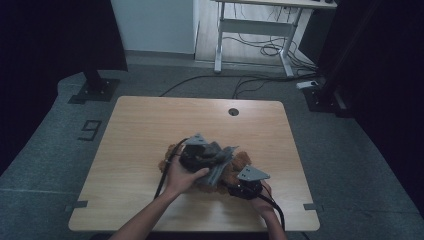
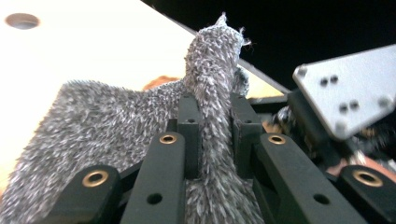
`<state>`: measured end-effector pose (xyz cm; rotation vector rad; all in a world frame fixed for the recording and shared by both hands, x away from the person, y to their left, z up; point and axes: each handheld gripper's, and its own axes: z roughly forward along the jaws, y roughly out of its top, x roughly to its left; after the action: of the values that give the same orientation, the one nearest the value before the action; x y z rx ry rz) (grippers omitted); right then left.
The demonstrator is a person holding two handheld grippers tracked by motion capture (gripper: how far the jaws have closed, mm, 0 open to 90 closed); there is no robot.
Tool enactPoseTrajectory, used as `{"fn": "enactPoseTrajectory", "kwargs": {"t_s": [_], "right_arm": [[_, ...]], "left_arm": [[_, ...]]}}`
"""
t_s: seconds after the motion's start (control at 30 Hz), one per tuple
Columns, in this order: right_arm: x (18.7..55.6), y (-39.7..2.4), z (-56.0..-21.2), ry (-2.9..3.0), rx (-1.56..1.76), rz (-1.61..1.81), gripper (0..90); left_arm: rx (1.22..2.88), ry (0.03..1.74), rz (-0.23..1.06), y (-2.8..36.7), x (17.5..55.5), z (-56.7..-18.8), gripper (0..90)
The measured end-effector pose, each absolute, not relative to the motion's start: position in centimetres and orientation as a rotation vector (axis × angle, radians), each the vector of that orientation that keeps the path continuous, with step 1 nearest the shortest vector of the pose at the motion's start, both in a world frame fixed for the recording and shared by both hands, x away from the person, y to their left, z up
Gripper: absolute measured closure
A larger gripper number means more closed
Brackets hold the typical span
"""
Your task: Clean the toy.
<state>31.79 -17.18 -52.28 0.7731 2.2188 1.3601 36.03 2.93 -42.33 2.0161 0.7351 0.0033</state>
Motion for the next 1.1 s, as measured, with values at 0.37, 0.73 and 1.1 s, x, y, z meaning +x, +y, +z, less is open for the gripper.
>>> {"fn": "enactPoseTrajectory", "kwargs": {"t_s": [0.37,0.73,1.1], "right_arm": [[31.8,-17.8,-52.9,2.223,0.802,1.384,44.7],[31.9,-18.2,-53.1,2.226,0.846,1.401,45.4],[32.0,-18.2,-53.2,2.222,0.875,1.408,45.9]], "left_arm": [[2.053,0.775,0.052,2.1,36.5,-45.4,78.0],[1.998,0.892,0.215,8.5,36.3,-45.8,78.5],[1.902,0.911,0.208,13.8,35.1,-45.9,79.4]]}}
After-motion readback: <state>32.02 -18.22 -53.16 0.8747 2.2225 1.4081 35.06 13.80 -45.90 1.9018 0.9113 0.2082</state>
